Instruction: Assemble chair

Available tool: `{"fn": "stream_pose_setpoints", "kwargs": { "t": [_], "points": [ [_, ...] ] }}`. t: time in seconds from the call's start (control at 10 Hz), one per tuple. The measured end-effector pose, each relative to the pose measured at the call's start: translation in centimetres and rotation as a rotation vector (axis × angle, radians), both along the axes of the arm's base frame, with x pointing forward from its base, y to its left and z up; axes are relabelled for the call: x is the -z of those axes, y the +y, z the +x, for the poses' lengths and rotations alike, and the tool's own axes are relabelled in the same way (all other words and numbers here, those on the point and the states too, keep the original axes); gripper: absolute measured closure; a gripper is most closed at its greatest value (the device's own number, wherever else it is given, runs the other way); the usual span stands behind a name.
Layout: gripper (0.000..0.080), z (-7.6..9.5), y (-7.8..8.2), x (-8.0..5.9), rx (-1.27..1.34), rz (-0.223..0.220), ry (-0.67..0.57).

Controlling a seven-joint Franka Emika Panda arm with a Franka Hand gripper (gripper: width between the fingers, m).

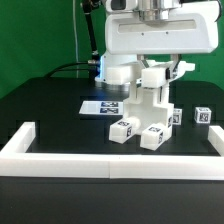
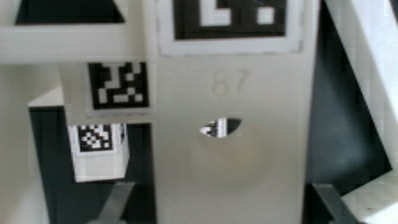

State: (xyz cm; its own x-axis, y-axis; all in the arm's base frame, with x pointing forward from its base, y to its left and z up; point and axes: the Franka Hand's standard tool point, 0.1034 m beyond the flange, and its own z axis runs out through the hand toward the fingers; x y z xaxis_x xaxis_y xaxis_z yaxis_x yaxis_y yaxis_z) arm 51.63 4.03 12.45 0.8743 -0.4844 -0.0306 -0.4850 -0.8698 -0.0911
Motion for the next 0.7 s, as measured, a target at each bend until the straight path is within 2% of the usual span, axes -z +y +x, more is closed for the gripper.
{"fn": "stream_pose_setpoints", "kwargs": {
  "t": [0.7],
  "points": [
    [0.0509,-0.03,0.62,0.15,-0.023,-0.005,-0.013]
  ]
}}
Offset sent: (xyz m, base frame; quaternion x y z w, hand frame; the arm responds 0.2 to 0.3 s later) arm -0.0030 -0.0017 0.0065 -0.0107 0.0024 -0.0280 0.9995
